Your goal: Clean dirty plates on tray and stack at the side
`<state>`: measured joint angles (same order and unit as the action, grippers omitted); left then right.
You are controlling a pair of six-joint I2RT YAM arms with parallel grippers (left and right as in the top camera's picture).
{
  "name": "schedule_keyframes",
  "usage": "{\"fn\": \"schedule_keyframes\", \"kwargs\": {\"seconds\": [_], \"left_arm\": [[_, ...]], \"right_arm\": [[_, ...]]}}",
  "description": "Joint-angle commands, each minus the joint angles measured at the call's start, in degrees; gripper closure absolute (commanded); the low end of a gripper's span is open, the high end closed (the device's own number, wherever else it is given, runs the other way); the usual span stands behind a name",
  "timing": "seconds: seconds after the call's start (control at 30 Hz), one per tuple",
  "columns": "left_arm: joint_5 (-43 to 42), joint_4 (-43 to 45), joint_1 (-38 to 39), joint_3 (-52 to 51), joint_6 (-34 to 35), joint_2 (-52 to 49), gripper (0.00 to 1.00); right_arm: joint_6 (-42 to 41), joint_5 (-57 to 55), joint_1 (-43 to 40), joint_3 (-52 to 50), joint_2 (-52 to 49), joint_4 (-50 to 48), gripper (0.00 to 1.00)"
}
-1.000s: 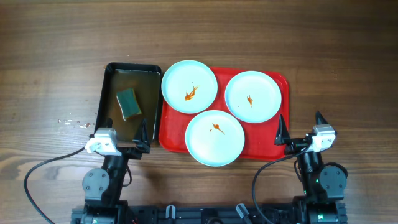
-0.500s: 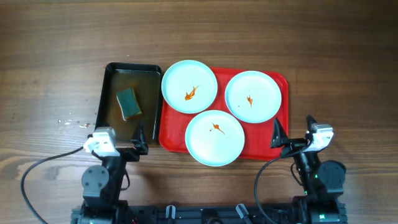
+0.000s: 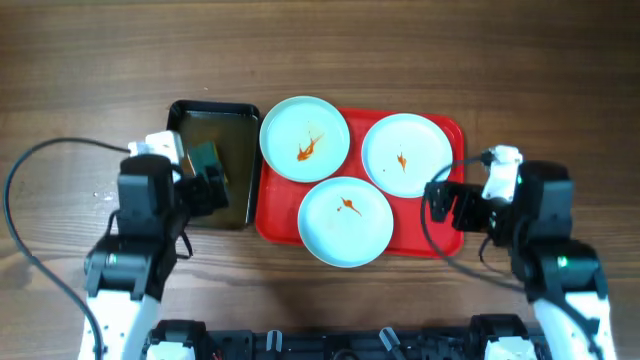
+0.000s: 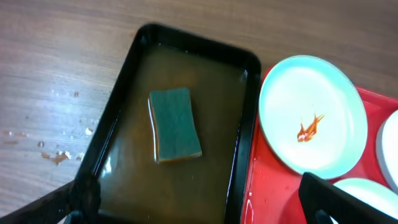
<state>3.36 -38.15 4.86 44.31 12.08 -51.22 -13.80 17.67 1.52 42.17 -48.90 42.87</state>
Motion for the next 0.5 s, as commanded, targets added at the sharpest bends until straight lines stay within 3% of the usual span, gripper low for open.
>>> {"fn": "schedule_keyframes", "kwargs": {"seconds": [0.0, 0.17, 0.27, 0.37, 0.47], "left_arm": [[-4.0, -0.5, -0.2, 2.6, 0.2, -3.1, 0.0], [-9.9, 2.0, -0.2, 2.6, 2.3, -3.9, 0.0], [-4.3, 5.2, -0.3, 2.6, 3.0, -4.5, 0.0], [5.0, 5.8, -0.3, 2.6, 8.1, -8.8, 0.0], [5.1, 7.3, -0.3, 2.6, 8.1, -15.3, 0.0]], "right_arm": [[-0.4, 12.6, 0.3, 2.6, -4.4, -1.6, 0.0], [0.1, 14.2, 2.5, 2.6, -10.1, -1.4, 0.01], [-3.1, 9.3, 7.5, 2.6, -14.8, 0.0, 0.11], [-4.7, 6.6, 12.8, 2.4, -21.3, -0.2, 0.2], [-8.9, 2.8, 15.1, 2.4, -27.8, -0.2, 0.32]]}}
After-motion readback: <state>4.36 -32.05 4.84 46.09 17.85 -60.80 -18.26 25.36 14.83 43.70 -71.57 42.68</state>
